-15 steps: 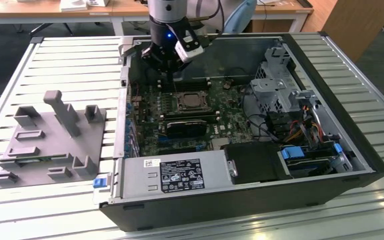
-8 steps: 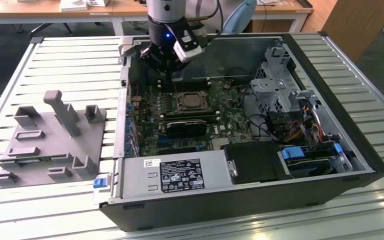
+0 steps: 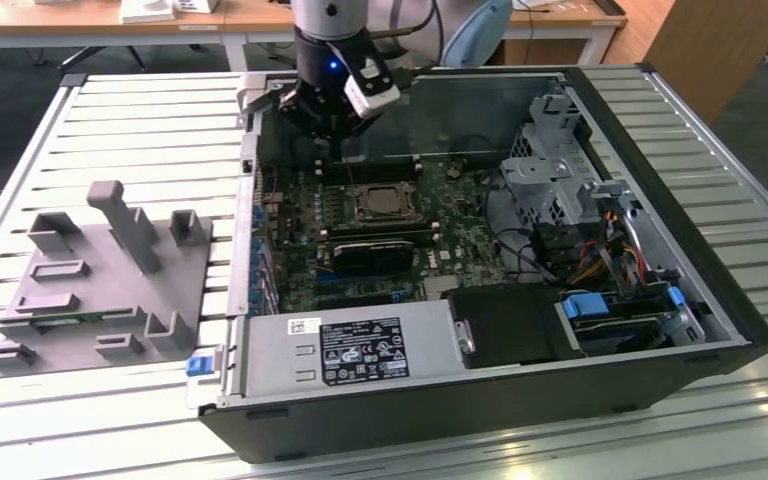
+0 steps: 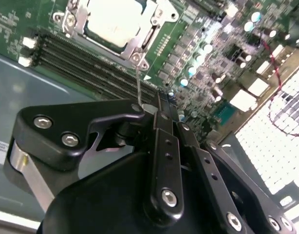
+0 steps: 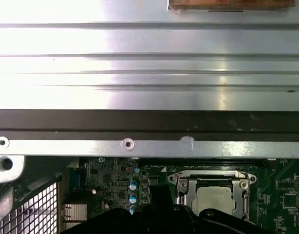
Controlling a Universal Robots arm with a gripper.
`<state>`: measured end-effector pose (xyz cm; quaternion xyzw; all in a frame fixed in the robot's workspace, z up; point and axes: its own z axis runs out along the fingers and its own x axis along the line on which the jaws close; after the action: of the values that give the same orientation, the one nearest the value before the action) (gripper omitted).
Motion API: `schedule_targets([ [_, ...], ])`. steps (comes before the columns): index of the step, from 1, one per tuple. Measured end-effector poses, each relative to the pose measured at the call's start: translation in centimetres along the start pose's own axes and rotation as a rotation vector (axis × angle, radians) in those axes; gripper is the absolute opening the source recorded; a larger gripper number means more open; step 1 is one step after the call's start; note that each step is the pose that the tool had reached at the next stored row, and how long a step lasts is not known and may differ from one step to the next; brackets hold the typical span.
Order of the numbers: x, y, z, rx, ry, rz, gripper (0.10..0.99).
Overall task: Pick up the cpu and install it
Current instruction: 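Install the first cpu locking lever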
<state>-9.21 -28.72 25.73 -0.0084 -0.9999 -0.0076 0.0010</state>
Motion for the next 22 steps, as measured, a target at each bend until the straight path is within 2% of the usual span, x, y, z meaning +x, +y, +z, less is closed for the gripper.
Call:
schedule_targets([
  [10, -2.04, 0.15, 0.04, 0.000, 0.0001, 0.000, 0.106],
  [22, -2.84, 0.06, 0.13, 0.000, 0.0001, 0.000, 0.106],
])
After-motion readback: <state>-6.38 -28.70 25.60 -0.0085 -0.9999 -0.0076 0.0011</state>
